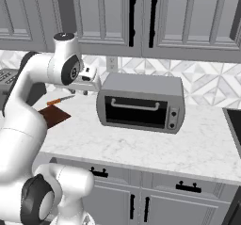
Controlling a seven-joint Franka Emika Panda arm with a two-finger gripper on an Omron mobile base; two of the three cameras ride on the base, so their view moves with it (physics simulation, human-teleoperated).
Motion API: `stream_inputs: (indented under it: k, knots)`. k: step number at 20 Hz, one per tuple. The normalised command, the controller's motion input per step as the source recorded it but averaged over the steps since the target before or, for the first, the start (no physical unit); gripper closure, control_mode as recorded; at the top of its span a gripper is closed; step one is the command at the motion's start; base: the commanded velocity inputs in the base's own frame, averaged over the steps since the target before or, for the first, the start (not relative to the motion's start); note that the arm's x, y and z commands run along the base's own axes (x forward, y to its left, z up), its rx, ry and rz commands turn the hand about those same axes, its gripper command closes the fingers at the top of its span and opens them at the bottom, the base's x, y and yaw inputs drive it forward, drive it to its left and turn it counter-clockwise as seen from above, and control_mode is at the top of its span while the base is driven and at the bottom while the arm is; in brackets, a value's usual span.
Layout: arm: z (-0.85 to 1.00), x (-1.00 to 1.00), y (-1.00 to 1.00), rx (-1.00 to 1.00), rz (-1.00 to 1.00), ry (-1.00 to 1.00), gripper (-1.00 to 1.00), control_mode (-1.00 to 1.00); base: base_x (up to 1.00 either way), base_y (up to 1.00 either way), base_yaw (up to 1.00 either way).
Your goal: Place the appropriate cutting tool for cutting the garlic skin on the cutting board.
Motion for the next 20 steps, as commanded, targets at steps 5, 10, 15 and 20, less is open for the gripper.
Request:
stream_inputs:
  k: [5, 10, 15, 20]
  knots:
    - [-0.15, -0.53, 0.25, 0.0, 0.0, 0.0, -1.0, -1.0, 0.0, 0.0, 0.0]
    - [-0.46, -0.95, 1.0, 0.0, 0.0, 0.0, -1.0, -1.0, 0.0, 0.0, 0.0]
    - [-0.78, -0.56, 1.0, 0.0, -0.13, 0.04, -1.0, -1.0, 0.0, 0.0, 0.0]
    - [-1.0, -0.29, 1.0, 0.09, -0.15, 0.11, -1.0, -1.0, 0.0, 0.0, 0.0]
